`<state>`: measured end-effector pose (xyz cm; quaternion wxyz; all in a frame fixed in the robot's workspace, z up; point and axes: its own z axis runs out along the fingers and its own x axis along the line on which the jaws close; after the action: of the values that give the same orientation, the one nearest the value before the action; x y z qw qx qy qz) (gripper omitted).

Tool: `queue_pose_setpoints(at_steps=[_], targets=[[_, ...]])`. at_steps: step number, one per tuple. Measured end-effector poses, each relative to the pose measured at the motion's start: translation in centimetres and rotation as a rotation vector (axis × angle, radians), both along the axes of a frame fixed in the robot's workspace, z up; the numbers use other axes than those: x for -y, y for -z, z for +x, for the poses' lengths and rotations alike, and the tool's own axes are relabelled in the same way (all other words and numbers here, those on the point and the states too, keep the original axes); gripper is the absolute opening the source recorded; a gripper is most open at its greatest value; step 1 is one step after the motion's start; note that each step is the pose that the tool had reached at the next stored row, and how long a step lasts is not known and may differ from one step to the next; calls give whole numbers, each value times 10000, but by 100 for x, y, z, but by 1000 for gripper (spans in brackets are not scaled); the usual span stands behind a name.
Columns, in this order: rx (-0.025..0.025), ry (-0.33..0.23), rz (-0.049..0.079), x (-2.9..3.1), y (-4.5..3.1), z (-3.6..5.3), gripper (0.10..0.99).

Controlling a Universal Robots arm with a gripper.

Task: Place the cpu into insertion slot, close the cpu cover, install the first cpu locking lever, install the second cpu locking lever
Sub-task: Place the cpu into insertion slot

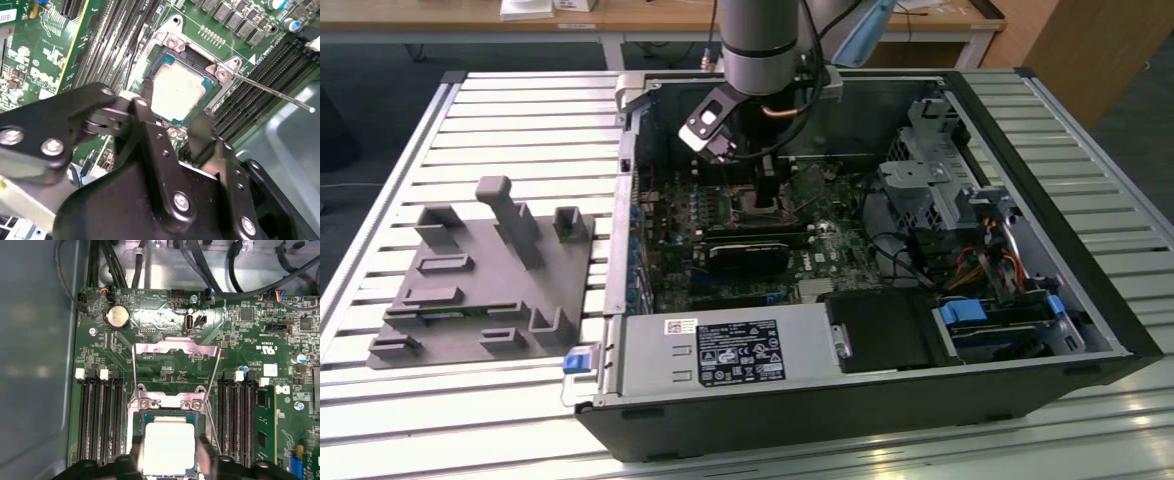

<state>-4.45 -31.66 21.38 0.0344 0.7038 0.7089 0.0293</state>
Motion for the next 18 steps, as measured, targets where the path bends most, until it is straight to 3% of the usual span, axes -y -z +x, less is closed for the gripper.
queue_pose_setpoints(at_steps=[2, 5, 6, 8, 9, 10, 11, 12, 18], targets=[[-47, -1, 4, 2, -7, 3, 471], [-207, 0, 7, 12, -11, 14, 357], [-267, 0, 25, 16, -13, 18, 357], [-375, -1, 106, 22, -12, 28, 239], [-404, -3, 224, 27, -12, 31, 180], [-418, -6, 406, 37, -12, 32, 180], [-421, -10, 571, 48, -12, 33, 122], [-422, -13, 678, 58, -11, 34, 122], [-446, -12, 742, 66, -12, 58, 106]])
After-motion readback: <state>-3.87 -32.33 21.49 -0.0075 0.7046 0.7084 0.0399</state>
